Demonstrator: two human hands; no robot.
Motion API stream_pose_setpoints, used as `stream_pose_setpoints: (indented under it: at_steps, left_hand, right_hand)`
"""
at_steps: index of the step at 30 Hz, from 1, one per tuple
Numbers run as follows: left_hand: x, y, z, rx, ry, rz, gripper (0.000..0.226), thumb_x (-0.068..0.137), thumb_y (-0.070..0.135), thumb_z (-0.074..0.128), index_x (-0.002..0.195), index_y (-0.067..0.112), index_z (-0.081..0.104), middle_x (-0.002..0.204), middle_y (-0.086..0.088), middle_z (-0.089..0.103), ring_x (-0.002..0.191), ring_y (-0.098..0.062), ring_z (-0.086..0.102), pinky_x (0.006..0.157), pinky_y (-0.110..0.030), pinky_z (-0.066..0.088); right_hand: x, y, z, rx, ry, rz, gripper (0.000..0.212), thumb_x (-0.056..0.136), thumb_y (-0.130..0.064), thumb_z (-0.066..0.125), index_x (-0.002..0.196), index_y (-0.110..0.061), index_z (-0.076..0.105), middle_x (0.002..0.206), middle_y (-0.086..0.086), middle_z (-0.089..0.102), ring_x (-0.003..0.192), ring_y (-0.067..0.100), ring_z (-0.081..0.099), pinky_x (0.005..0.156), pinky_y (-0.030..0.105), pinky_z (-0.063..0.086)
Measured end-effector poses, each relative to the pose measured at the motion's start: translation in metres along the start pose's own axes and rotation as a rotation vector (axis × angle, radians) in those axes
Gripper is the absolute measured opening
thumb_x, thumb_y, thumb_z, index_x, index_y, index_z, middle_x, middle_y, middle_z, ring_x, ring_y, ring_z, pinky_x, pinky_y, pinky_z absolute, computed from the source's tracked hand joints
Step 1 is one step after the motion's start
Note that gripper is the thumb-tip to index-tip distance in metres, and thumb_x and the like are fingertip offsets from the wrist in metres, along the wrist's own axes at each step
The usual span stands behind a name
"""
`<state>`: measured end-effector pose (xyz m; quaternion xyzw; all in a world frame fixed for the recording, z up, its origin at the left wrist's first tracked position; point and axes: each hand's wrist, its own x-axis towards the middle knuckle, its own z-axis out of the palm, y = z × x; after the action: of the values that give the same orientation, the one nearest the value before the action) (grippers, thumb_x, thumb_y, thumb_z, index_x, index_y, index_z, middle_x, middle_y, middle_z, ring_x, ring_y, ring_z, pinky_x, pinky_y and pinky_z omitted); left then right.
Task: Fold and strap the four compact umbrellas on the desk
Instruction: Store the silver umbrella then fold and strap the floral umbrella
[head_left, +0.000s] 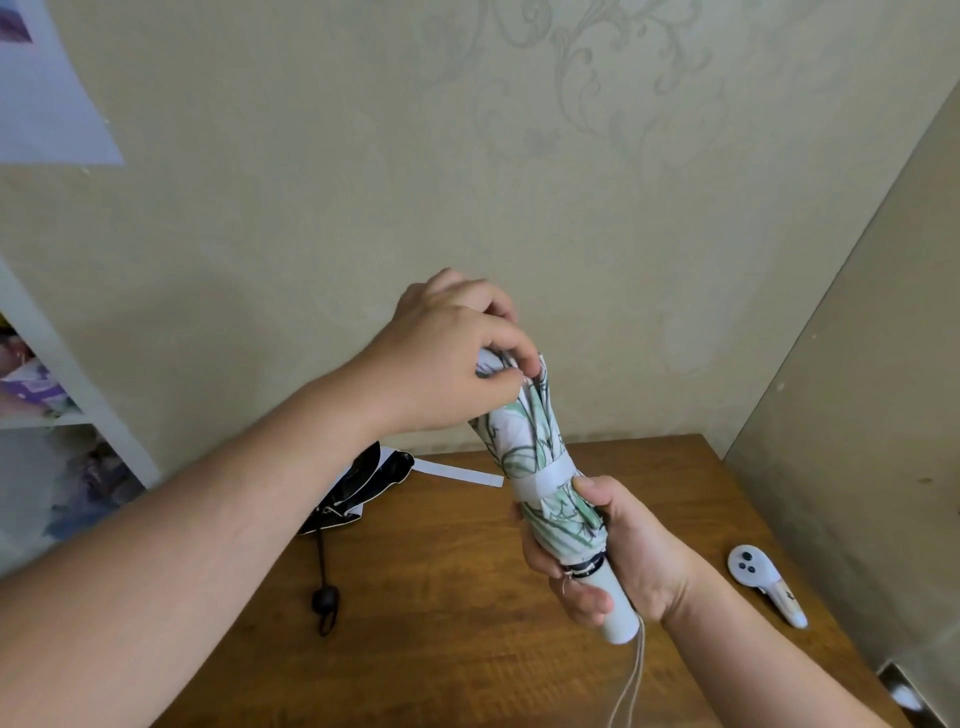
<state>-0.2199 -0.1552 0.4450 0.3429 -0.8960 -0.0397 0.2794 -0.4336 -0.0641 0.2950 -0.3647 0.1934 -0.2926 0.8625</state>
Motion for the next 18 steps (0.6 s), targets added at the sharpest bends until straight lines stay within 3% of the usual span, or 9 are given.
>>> stream_pose_setpoints:
  at_steps: [4,8,14,18]
  left_hand:
    - [0.008,0.002,-0.011,0.061,-0.096,-0.013,0.019,0.074,0.048,0.055,0.082,0.053,0.072,0.099,0.023,0.062,0.105,-0.005,0.048,0.107,-0.046,0.033]
    - [0.014,-0.003,-0.026,0.094,-0.170,0.062,0.016,0.081,0.056,0.058,0.087,0.052,0.072,0.096,0.027,0.067,0.098,0.000,0.053,0.098,-0.043,0.043]
    - [0.014,0.001,-0.021,0.108,-0.008,0.079,0.014,0.080,0.048,0.063,0.081,0.044,0.076,0.076,0.018,0.063,0.079,-0.007,0.049,0.083,-0.038,0.044]
    - [0.013,0.001,-0.025,0.117,-0.129,0.015,0.010,0.085,0.050,0.062,0.088,0.045,0.070,0.082,0.016,0.063,0.087,-0.008,0.054,0.085,-0.039,0.048]
  right_hand:
    - [-0.003,-0.002,-0.003,-0.016,-0.051,0.052,0.059,0.092,-0.056,0.059,0.128,-0.010,0.052,0.081,0.012,0.055,0.045,0.015,0.060,0.043,0.023,0.039]
    - [-0.005,-0.003,-0.003,0.009,-0.088,0.096,0.059,0.092,-0.054,0.062,0.128,-0.010,0.053,0.079,0.013,0.054,0.045,0.016,0.061,0.043,0.020,0.046]
    - [-0.002,-0.006,-0.004,0.011,-0.163,0.138,0.061,0.090,-0.060,0.059,0.129,-0.012,0.053,0.078,0.010,0.054,0.045,0.014,0.059,0.041,0.019,0.042]
    - [-0.002,-0.006,-0.005,-0.010,-0.188,0.154,0.060,0.091,-0.060,0.056,0.129,-0.013,0.053,0.076,0.009,0.053,0.044,0.013,0.058,0.040,0.020,0.037]
